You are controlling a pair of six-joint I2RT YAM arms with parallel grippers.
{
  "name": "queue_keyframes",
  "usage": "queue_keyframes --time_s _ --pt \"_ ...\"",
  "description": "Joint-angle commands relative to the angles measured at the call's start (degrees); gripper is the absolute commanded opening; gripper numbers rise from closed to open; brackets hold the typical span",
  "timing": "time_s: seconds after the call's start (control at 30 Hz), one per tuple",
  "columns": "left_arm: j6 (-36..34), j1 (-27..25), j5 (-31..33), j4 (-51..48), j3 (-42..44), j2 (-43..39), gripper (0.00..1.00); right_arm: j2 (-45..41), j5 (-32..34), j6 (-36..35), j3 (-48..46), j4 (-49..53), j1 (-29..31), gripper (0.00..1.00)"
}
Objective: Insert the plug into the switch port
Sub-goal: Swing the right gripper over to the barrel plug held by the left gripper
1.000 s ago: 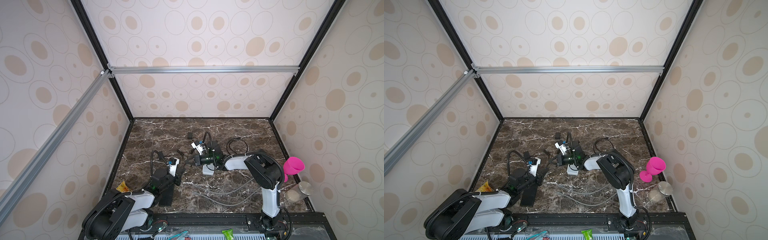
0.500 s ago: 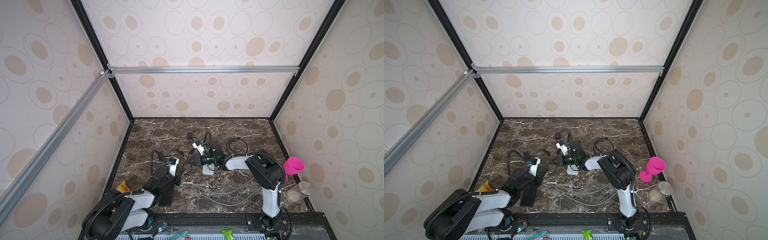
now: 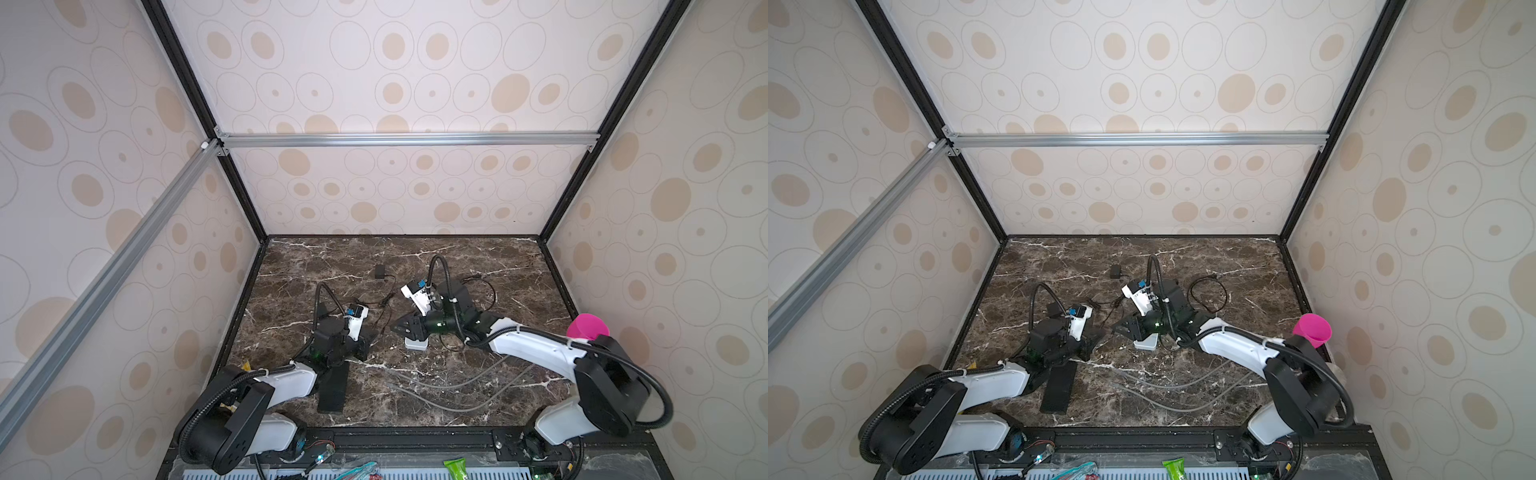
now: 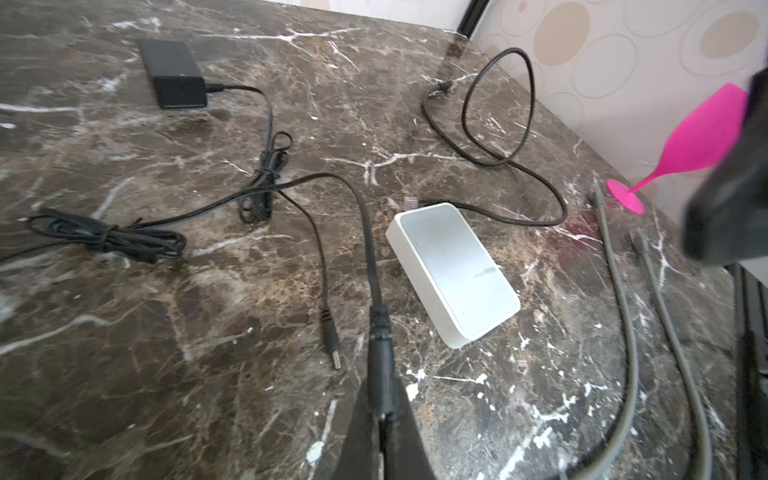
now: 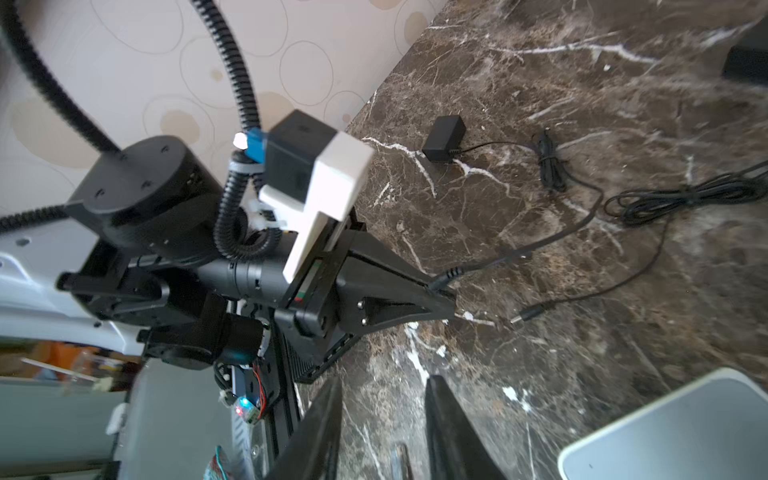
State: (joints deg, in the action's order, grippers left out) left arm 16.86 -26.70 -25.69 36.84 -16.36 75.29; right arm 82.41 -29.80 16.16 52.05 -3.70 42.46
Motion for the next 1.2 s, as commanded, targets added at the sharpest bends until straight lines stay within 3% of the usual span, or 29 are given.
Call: queue_keyframes --time_s 0.0,0.3,0.47,0.67,0.8,0.93,1.17 --pt "-0.9 -1.1 -5.7 -3.9 -2.2 -0.5 0.00 -5.1 13.6 -16.3 2.8 17.4 2.5 0.36" --pt "-8.0 -7.6 -11.3 -8.0 -4.4 -0.1 0.00 -14.4 21.4 -42.9 -7.5 11.7 7.6 0.29" --pt "-10.8 -10.8 -12.7 -8.3 -3.1 -2.9 0.00 -16.0 22.9 -44.2 -7.7 13.1 9.2 0.27" --pt "-13.3 -14.3 -14.1 -7.0 -0.8 -6.4 0.00 -14.0 31.0 -53.4 -7.4 17.3 16.4 0.33" --pt "-14.3 -15.8 -17.8 -5.9 -0.8 -4.3 0.00 -12.9 37.5 -59.8 -7.3 16.8 21.3 0.34" --pt "-15.2 -16.8 -20.1 -6.7 -3.2 1.1 0.00 -13.2 36.8 -68.0 -8.4 15.8 22.0 0.38" --pt "-16.9 -17.9 -20.3 -9.7 -5.4 4.2 0.00 -19.1 38.8 -67.1 -10.0 17.0 22.0 0.38"
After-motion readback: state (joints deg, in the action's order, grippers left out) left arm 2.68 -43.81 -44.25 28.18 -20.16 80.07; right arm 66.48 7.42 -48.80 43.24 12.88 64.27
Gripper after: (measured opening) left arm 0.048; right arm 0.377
